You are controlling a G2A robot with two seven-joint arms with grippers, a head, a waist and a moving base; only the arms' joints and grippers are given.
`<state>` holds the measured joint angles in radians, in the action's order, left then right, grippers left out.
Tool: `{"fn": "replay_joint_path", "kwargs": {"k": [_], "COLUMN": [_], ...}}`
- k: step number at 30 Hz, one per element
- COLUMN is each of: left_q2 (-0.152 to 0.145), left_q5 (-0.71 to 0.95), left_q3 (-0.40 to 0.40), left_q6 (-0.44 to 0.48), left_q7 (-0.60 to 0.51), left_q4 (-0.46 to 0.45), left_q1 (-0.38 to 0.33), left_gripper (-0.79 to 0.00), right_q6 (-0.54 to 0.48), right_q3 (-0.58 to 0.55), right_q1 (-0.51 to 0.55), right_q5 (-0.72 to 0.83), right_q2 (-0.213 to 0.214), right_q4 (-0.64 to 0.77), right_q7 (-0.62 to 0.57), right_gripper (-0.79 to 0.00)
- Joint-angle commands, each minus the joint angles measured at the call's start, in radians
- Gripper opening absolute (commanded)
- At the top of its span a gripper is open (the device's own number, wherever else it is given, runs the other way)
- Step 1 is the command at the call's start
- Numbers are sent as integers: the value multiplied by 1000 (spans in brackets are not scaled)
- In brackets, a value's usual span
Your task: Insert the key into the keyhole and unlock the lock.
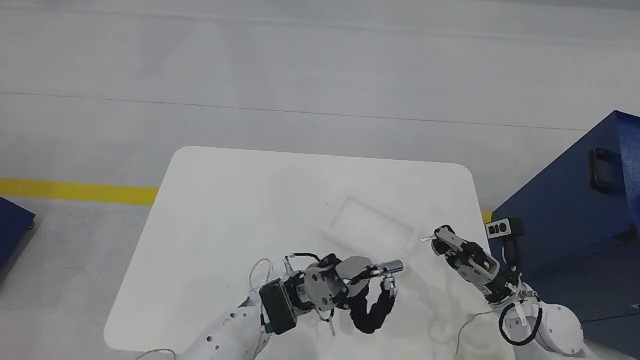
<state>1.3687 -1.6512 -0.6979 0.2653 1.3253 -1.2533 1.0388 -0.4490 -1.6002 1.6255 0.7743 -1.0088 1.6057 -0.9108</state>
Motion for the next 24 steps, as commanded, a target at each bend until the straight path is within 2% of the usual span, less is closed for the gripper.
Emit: {"fn": "replay_joint_path", "kwargs": {"k": [1, 12, 24], "left_q2": [-1, -2, 19], "left_q5": [29, 39, 490], "left_q3": [-7, -10, -44], "left_q6": [19, 18, 159], "left_q7": [-26, -51, -317], "left_q4": [-8, -12, -104], "left_q1": [18, 27, 149], "left_gripper": [-785, -785, -785], "right_q6": [0, 0, 0], "right_q3": [0, 0, 0], "right_q1": [0, 0, 0], "right_q5": [0, 0, 0], "right_q2": [0, 0, 0], "right_q4": [0, 0, 0], "right_q7": [0, 0, 0], "right_gripper": [-785, -785, -785]}}
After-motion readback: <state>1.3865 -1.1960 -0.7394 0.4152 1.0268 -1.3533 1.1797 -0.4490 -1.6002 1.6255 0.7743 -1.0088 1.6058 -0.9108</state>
